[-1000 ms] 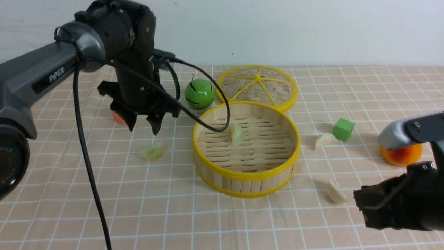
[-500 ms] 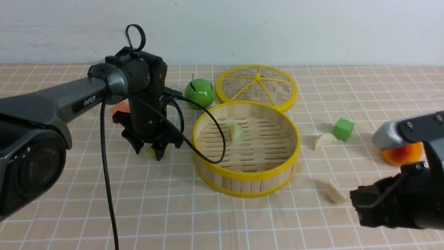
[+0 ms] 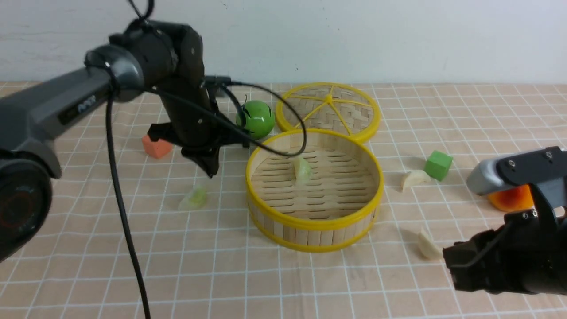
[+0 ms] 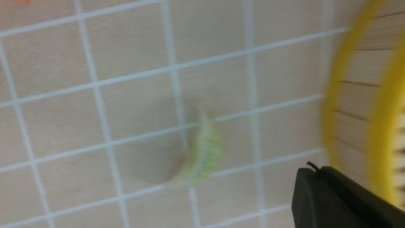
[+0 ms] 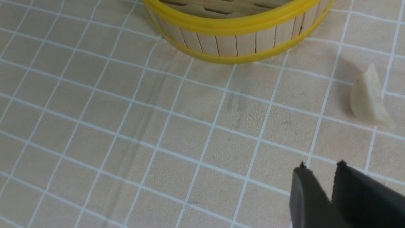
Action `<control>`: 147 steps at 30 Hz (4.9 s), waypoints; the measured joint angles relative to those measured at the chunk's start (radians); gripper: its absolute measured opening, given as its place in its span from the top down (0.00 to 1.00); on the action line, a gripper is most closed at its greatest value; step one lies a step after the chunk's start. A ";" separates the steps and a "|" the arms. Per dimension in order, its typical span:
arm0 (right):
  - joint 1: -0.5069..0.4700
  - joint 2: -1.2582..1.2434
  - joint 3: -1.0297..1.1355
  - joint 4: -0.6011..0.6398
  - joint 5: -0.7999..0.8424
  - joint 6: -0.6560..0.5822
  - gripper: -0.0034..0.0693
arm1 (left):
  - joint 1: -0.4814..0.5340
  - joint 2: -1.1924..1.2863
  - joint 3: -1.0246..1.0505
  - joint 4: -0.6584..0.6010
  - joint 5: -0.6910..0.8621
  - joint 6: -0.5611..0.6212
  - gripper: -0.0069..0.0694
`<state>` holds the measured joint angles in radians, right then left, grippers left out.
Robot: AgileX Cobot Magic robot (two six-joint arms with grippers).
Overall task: Put the dumplings into the steamer on the table with the brown tablecloth.
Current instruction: 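Reach for and grasp a dumpling on the table with the left gripper, then place the dumpling into the bamboo steamer basket with the left gripper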
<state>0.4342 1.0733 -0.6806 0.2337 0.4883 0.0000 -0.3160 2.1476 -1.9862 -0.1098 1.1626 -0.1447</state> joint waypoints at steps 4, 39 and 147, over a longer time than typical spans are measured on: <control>0.000 0.000 0.000 0.003 0.000 0.000 0.76 | -0.039 -0.072 -0.006 -0.034 0.000 0.008 0.93; 0.000 0.000 0.000 0.038 0.012 0.000 0.74 | -0.044 0.190 -0.006 0.306 -0.005 -0.059 0.40; 0.000 0.000 0.000 0.045 0.022 0.000 0.63 | -0.227 0.132 -0.006 -0.071 -0.124 -0.132 0.63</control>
<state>0.4342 1.0733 -0.6806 0.2790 0.5101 0.0000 -0.5430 2.2792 -1.9922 -0.1810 1.0387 -0.2770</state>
